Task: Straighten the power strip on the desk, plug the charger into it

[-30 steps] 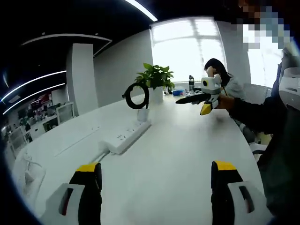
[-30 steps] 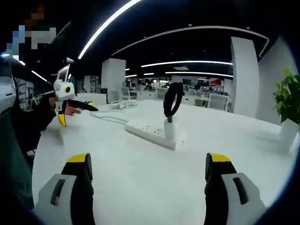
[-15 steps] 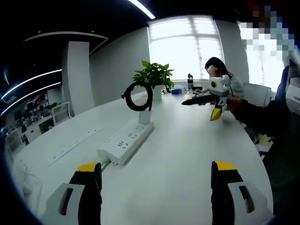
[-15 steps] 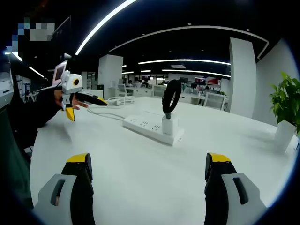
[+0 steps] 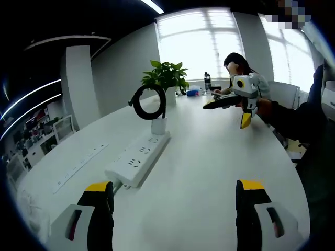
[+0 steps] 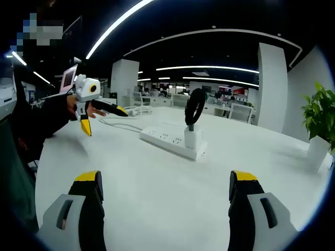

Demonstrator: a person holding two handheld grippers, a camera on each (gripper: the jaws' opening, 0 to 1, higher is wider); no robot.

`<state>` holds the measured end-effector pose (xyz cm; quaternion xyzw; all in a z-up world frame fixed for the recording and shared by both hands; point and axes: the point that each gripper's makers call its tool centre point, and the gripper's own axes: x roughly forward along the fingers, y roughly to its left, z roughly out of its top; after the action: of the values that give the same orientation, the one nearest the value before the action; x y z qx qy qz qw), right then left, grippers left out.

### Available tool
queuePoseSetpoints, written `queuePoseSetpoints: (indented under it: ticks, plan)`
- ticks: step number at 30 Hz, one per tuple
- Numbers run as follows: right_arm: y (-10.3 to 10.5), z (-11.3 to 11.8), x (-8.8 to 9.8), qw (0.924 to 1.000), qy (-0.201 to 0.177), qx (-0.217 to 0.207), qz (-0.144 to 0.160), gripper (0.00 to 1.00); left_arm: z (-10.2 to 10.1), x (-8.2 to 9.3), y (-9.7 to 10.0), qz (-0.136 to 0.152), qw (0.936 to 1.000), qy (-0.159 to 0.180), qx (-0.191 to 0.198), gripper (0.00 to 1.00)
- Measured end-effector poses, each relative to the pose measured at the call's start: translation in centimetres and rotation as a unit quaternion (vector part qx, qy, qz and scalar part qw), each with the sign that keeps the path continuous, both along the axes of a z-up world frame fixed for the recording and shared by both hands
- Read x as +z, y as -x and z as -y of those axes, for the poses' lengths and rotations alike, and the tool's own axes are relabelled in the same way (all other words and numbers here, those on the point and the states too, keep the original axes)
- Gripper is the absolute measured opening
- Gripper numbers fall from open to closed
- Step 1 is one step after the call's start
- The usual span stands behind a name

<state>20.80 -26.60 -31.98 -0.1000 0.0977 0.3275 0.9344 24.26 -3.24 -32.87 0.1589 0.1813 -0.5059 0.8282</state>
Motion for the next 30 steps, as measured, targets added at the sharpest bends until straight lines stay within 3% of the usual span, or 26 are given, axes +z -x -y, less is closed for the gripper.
queuePoseSetpoints:
  ticks: [30]
  plan:
    - [0.5,-0.4,-0.6,0.9999,0.008,0.01,0.004,0.99,1.4,-0.8,-3.3,-0.022,0.9987,-0.034,-0.032,0.99]
